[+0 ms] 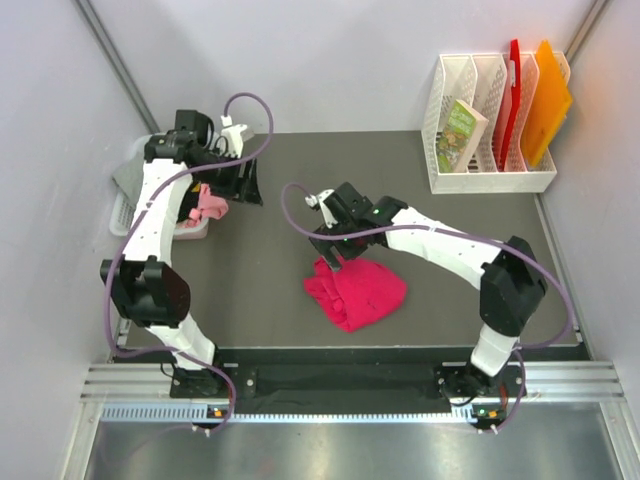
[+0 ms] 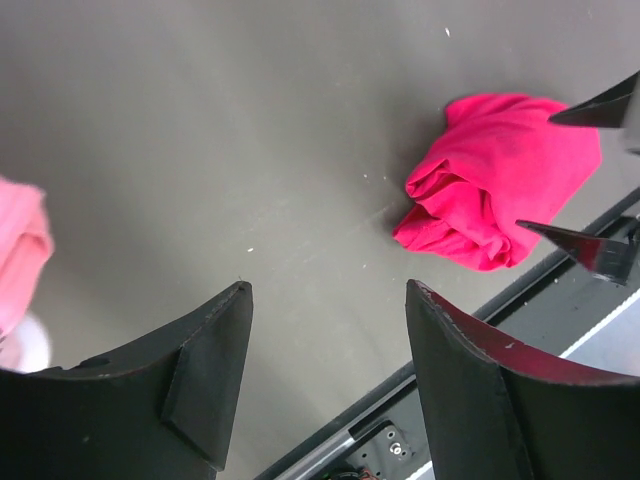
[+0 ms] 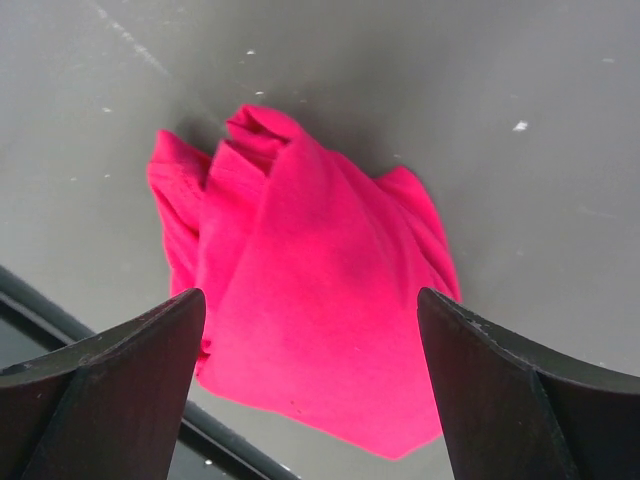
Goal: Fold and stack the t-shirts
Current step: Flatten out the tshirt
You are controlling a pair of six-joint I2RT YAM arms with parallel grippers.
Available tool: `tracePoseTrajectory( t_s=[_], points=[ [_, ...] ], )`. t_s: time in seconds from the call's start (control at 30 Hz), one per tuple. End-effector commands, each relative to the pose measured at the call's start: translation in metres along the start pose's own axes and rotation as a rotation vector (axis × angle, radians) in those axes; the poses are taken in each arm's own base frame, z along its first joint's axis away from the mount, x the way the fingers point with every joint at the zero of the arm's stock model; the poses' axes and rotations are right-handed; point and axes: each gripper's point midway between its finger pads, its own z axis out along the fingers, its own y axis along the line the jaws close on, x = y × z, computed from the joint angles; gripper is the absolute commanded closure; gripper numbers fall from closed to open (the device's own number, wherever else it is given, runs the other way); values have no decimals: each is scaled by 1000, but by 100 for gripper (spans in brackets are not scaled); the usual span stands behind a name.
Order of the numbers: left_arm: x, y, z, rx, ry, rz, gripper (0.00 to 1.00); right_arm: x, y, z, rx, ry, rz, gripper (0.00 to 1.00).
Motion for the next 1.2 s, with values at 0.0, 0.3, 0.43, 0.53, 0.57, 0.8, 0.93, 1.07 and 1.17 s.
tracePoseTrajectory(
  t_s=[0.0, 0.3, 0.43, 0.53, 0.57, 0.8, 0.93, 1.07, 1.17],
  points=[
    [-11, 3, -23, -18, -73, 5, 32, -27, 22, -3, -87, -70, -25, 13],
    [-29, 31, -48, -61, -162, -56, 32, 3, 34, 20, -161, 41, -19, 18],
    [-35, 37, -54, -69, -184, -70, 32, 8, 36, 21, -170, 56, -16, 21],
    [-38, 38, -56, -70, -196, -73, 32, 11, 35, 22, -168, 65, -16, 21],
    [-38, 38, -57, -70, -199, -73, 32, 12, 34, 23, -165, 69, -14, 22],
    [-38, 36, -61, -68, -212, -76, 32, 19, 28, 35, -131, 92, -14, 35],
    [-39, 33, -65, -65, -222, -73, 32, 26, 24, 50, -117, 126, -8, 49],
    [-38, 33, -67, -68, -226, -69, 32, 19, 20, 48, -98, 115, -2, 94],
    [-36, 36, -68, -73, -230, -75, 33, -8, 11, 34, -67, 43, 8, 100]
  ],
)
